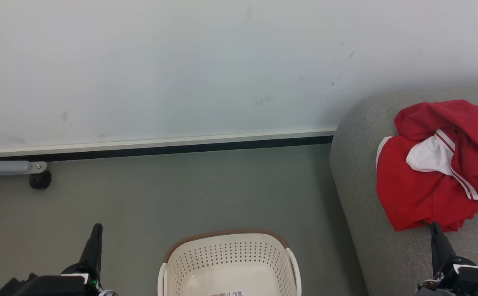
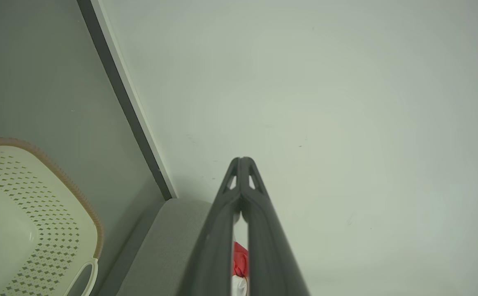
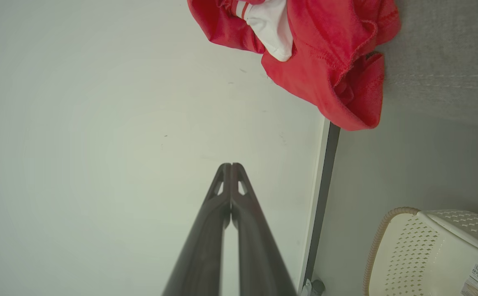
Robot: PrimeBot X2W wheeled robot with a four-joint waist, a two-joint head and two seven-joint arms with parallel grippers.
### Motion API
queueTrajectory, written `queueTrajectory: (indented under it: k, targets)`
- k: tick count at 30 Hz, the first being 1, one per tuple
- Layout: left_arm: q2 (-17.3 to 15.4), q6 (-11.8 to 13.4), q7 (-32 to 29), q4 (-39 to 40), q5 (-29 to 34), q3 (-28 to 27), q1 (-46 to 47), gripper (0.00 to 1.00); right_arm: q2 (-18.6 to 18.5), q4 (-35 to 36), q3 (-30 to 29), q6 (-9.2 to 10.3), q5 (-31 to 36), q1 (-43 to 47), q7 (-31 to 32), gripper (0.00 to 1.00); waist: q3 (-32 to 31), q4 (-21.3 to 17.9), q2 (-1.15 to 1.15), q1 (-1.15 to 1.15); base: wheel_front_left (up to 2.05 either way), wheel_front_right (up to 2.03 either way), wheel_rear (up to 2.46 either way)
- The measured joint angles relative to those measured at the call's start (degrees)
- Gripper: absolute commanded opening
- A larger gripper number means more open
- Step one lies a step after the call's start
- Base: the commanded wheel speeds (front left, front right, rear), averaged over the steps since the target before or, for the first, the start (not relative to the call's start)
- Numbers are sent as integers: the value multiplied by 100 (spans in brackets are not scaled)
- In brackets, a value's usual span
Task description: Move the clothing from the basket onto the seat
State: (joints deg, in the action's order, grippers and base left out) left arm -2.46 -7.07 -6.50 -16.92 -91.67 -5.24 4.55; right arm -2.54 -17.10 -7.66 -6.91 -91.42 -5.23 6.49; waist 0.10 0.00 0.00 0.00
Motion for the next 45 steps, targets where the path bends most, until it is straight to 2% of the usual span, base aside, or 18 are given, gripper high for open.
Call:
queueTrajectory:
  k: [45]
  targets:
    - [0, 0, 0, -2, -3, 0, 0, 0, 1, 0, 1, 0, 0, 0, 0, 0, 0, 0, 0, 0, 0, 0, 0]
